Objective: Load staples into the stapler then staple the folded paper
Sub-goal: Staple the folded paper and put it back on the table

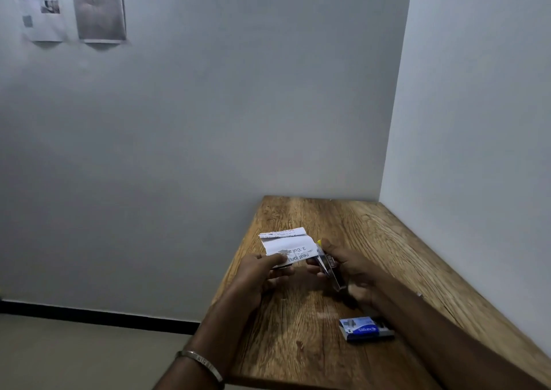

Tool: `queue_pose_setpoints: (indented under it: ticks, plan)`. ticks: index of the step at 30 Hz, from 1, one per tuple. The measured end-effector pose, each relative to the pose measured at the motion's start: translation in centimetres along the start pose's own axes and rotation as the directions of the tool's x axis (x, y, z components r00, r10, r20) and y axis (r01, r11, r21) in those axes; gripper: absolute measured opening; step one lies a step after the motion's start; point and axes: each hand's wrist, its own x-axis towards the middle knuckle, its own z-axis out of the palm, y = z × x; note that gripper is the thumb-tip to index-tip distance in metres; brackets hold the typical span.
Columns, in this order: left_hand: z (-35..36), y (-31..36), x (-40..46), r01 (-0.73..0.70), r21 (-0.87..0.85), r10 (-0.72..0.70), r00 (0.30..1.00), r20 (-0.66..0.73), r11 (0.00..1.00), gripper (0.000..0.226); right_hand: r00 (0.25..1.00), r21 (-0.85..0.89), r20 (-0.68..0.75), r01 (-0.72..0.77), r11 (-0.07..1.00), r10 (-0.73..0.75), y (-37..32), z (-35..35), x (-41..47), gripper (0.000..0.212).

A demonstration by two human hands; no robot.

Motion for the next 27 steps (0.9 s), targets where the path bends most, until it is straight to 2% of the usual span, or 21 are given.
queue_pose_setpoints:
  ticks: [3, 5, 7, 11, 14, 17, 20, 27]
  plan:
    - [0.1, 0.1, -0.1, 0.001, -0.005, -0.001, 1.000, 0.001, 1.000, 0.020, 0.999, -0.102, -0.034, 0.038, 0.994, -0.042, -0.5, -0.9, -0.9, 0.056]
    - [0.1, 0.1, -0.3, 0.000, -0.008, 0.000, 1.000, 0.004, 1.000, 0.020, 0.998, -0.236, -0.026, 0.049, 0.970, -0.056, -1.2, -1.7, -1.8, 0.055]
    - [0.0, 0.1, -0.4, -0.004, -0.011, 0.005, 1.000, 0.009, 1.000, 0.021, 0.999, -0.383, -0.001, 0.046, 0.923, -0.050, -2.0, -2.6, -2.9, 0.050]
    - [0.0, 0.1, -0.4, -0.005, 0.006, 0.005, 1.000, 0.013, 1.000, 0.017, 0.995, -0.514, 0.042, 0.099, 0.852, -0.090, -3.0, -4.2, -4.9, 0.033]
    - [0.0, 0.0, -0.4, -0.018, 0.021, 0.018, 1.000, 0.011, 1.000, 0.014, 0.973, -0.721, 0.045, 0.190, 0.666, -0.228, -2.9, -4.9, -6.2, 0.019]
    - [0.0, 0.0, -0.6, -0.027, 0.032, 0.026, 0.999, 0.021, 0.999, 0.018, 0.938, -0.893, 0.024, 0.175, 0.414, -0.344, -2.6, -5.2, -7.1, 0.025]
    - [0.0, 0.0, -0.7, -0.030, 0.038, 0.029, 0.999, 0.027, 0.999, 0.018, 0.920, -0.940, 0.012, 0.144, 0.309, -0.391, -2.0, -5.3, -7.6, 0.038]
    - [0.2, 0.0, -0.9, -0.048, 0.065, 0.046, 0.999, 0.019, 0.997, 0.014, 0.911, -0.962, -0.018, 0.097, 0.255, -0.413, -0.8, -5.3, -7.9, 0.035]
